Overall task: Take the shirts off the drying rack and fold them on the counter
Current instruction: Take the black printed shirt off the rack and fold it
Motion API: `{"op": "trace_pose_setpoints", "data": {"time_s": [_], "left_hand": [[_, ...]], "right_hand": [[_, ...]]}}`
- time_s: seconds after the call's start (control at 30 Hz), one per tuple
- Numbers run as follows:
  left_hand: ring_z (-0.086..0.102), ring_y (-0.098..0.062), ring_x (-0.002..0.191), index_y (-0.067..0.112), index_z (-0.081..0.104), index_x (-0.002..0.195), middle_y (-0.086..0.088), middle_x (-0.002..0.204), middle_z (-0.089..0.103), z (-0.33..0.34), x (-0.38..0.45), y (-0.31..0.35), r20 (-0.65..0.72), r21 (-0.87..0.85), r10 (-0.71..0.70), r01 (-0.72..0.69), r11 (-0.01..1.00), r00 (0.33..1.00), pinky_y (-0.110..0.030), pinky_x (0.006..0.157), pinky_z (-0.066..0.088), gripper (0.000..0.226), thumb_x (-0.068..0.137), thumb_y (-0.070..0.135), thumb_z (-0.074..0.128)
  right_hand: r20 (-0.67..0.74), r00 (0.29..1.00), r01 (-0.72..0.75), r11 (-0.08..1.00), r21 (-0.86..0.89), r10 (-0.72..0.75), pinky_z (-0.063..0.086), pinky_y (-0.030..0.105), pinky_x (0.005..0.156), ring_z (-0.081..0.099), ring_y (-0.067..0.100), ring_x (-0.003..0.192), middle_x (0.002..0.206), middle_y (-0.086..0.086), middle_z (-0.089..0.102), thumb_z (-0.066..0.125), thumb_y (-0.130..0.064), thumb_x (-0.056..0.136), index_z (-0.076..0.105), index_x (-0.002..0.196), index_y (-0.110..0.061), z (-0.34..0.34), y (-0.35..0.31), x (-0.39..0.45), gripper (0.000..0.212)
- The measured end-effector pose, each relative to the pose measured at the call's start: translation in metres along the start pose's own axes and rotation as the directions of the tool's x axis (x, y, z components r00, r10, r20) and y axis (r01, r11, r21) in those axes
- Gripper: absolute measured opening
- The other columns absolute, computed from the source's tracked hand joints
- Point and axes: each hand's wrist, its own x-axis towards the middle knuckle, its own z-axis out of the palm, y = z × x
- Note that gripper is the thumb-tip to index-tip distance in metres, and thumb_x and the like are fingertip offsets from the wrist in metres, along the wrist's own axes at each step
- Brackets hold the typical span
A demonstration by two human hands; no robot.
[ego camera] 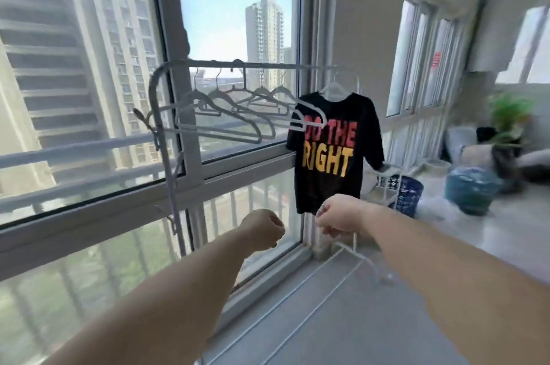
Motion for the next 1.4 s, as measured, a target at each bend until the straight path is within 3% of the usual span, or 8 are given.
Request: {"op": "trace_pose_setpoints", "data": {"time_s": [0.13,0.27,0.53,0.8,0.9,1.0,1.23,1.4], "left_hand": [[0.069,-0.029,0.092,0.006,0.069,0.094,-0.013,0.096,0.071,0.045,0.045,0.064,0.000,0.199,0.142,-0.139,0.970,0.990,-0.039,0.082,0.057,0.018,0.088,0.015,0.055],[0.064,-0.020,0.078,0.003,0.071,0.091,-0.008,0.083,0.067,0.082,0.101,0.115,0.071,0.283,0.261,-0.270,0.920,0.963,-0.031,0.072,0.056,0.023,0.088,0.012,0.050],[0.061,-0.014,0.078,0.014,0.067,0.102,-0.001,0.090,0.064,0.116,0.272,0.186,0.070,0.315,0.321,-0.326,0.891,0.945,-0.018,0.058,0.047,0.022,0.091,0.018,0.048],[0.062,-0.021,0.084,0.009,0.063,0.098,-0.007,0.100,0.067,0.158,0.416,0.258,-0.019,0.398,0.348,-0.312,0.863,0.937,-0.027,0.070,0.053,0.019,0.090,0.010,0.045],[0.058,-0.020,0.074,0.008,0.064,0.096,-0.006,0.091,0.064,0.171,0.463,0.282,-0.081,0.403,0.334,-0.276,0.873,0.939,-0.030,0.071,0.055,0.019,0.089,0.006,0.046],[0.057,-0.019,0.065,0.011,0.061,0.081,-0.004,0.079,0.061,0.182,0.512,0.304,-0.225,0.406,0.304,-0.195,0.893,0.926,-0.034,0.066,0.057,0.016,0.084,0.005,0.047],[0.060,-0.021,0.092,0.011,0.050,0.124,-0.006,0.109,0.060,0.171,0.604,0.340,-0.441,0.383,0.113,0.073,0.921,0.890,-0.028,0.069,0.052,0.036,0.088,0.008,0.050],[0.058,-0.029,0.100,0.012,0.042,0.129,-0.010,0.115,0.055,0.140,0.669,0.355,-0.539,0.364,0.061,0.167,0.916,0.840,-0.036,0.075,0.052,0.044,0.085,0.008,0.046]], "right_hand": [[-0.082,0.996,-0.027,0.997,0.071,0.033,0.048,0.030,0.067,0.056,0.019,0.069,0.085,0.012,0.067,0.054,-0.011,0.089,0.067,0.096,-0.001,-0.056,0.057,0.009,0.018],[-0.142,0.987,-0.062,0.992,0.107,0.077,0.055,0.038,0.081,0.060,0.020,0.074,0.084,0.009,0.068,0.056,-0.013,0.089,0.066,0.098,-0.004,-0.099,0.101,0.037,0.017],[-0.201,0.976,-0.076,0.996,0.038,0.082,0.054,0.030,0.075,0.060,0.015,0.073,0.086,0.007,0.069,0.055,-0.013,0.090,0.068,0.097,-0.009,-0.199,0.148,0.153,0.015],[-0.279,0.960,0.006,1.000,0.009,-0.003,0.042,0.020,0.062,0.054,0.014,0.074,0.080,-0.001,0.060,0.052,-0.008,0.088,0.069,0.094,-0.008,-0.279,0.198,0.277,0.018],[-0.309,0.948,0.081,0.997,-0.010,-0.080,0.041,0.021,0.069,0.056,0.014,0.084,0.084,-0.005,0.059,0.054,-0.011,0.090,0.064,0.082,-0.019,-0.310,0.224,0.330,0.015],[-0.342,0.927,0.158,0.987,-0.023,-0.156,0.040,0.021,0.076,0.055,0.014,0.091,0.094,-0.003,0.060,0.053,-0.010,0.092,0.067,0.094,-0.016,-0.343,0.248,0.387,0.015],[-0.440,0.858,0.277,0.960,-0.038,-0.266,0.045,0.025,0.087,0.059,0.022,0.105,0.112,0.004,0.065,0.047,-0.002,0.089,0.066,0.105,-0.011,-0.408,0.256,0.503,0.027],[-0.528,0.786,0.328,0.941,-0.085,-0.322,0.042,0.028,0.098,0.052,0.024,0.114,0.122,0.006,0.058,0.045,0.001,0.083,0.063,0.116,-0.014,-0.427,0.240,0.584,0.041]]}}
